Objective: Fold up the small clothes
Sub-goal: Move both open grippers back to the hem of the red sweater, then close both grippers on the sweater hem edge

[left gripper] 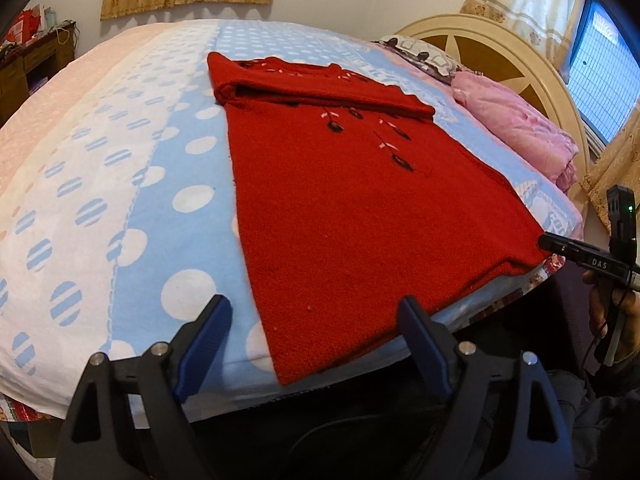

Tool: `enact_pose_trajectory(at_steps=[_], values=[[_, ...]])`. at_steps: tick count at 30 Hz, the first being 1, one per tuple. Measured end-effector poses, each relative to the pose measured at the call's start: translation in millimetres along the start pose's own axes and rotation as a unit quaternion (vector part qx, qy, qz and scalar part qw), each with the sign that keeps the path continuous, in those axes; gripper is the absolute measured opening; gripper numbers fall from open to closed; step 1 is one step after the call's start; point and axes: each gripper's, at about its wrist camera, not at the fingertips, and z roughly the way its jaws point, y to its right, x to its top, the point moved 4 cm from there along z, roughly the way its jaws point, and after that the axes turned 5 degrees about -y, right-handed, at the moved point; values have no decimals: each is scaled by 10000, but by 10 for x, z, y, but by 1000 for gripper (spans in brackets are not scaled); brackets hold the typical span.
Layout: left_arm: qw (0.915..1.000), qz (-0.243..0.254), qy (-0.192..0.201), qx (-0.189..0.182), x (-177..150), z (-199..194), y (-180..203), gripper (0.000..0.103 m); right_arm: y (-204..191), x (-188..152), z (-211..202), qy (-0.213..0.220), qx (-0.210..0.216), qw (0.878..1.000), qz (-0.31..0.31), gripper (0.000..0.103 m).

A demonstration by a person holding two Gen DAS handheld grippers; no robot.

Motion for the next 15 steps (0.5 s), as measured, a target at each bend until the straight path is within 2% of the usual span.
enact_pose_trajectory(at_steps=[2, 9, 15], values=[[10000, 16, -21, -41, -5, 4, 17, 86, -4, -11, -4, 0, 52, 10000, 27, 50], [10000, 2, -54, 1, -19, -8, 39, 71, 32, -41, 4, 7, 288, 9994, 181, 41], [9999, 54, -110, 38, -31, -8, 46, 70, 19, -85, -3, -30, 332, 9994, 133, 41]])
